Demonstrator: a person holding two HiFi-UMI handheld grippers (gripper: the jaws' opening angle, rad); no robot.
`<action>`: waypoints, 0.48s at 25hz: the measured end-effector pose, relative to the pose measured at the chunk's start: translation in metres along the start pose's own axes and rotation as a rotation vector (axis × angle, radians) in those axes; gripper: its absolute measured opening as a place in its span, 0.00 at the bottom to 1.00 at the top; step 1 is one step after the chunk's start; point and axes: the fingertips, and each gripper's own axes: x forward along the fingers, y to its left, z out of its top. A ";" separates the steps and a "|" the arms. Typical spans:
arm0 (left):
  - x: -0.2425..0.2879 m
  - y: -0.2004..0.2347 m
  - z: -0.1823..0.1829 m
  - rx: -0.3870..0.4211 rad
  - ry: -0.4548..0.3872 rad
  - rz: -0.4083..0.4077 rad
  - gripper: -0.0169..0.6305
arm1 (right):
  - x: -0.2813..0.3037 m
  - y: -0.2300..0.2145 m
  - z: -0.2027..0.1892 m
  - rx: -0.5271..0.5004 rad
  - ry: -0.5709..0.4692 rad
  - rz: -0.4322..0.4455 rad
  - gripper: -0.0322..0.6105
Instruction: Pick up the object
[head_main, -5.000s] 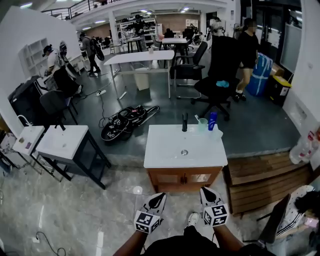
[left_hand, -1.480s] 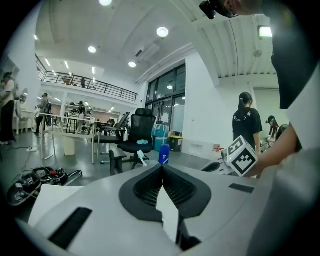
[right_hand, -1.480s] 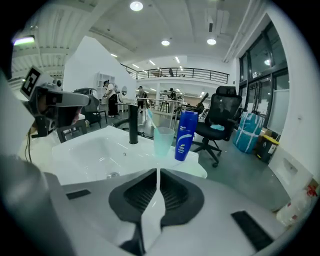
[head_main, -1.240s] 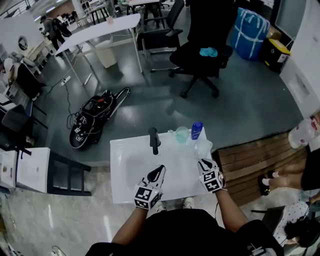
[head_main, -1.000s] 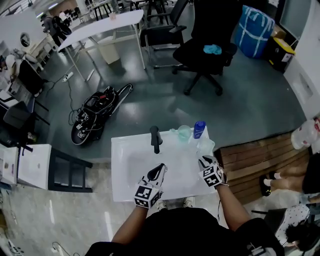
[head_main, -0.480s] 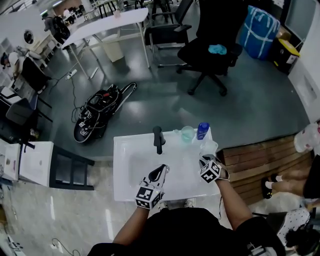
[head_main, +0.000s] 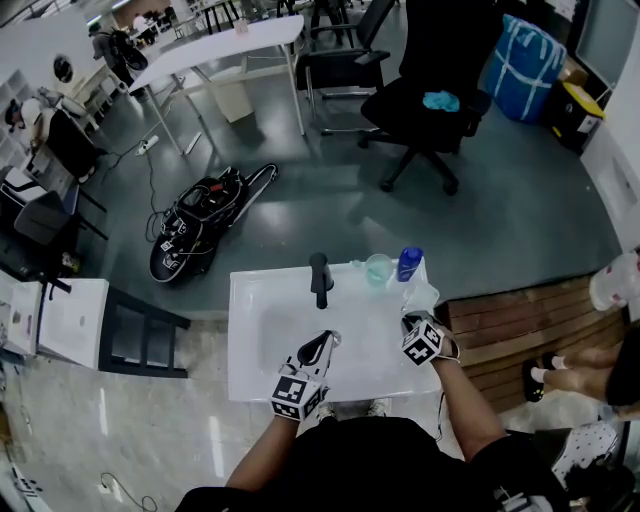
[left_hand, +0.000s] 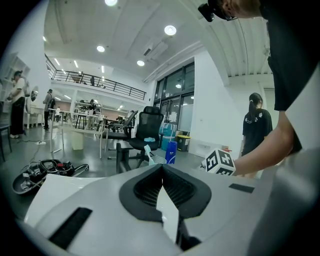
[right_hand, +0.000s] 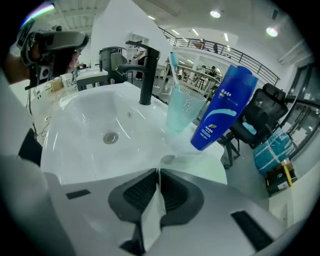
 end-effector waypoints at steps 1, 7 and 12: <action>0.000 0.000 0.001 0.001 -0.001 -0.002 0.05 | 0.000 0.000 0.001 0.008 -0.004 0.005 0.10; -0.001 -0.003 0.001 0.002 -0.002 -0.010 0.05 | -0.007 0.002 0.008 0.018 -0.027 -0.007 0.09; -0.002 -0.004 -0.001 0.002 0.008 -0.015 0.05 | -0.019 0.002 0.017 0.015 -0.049 -0.028 0.09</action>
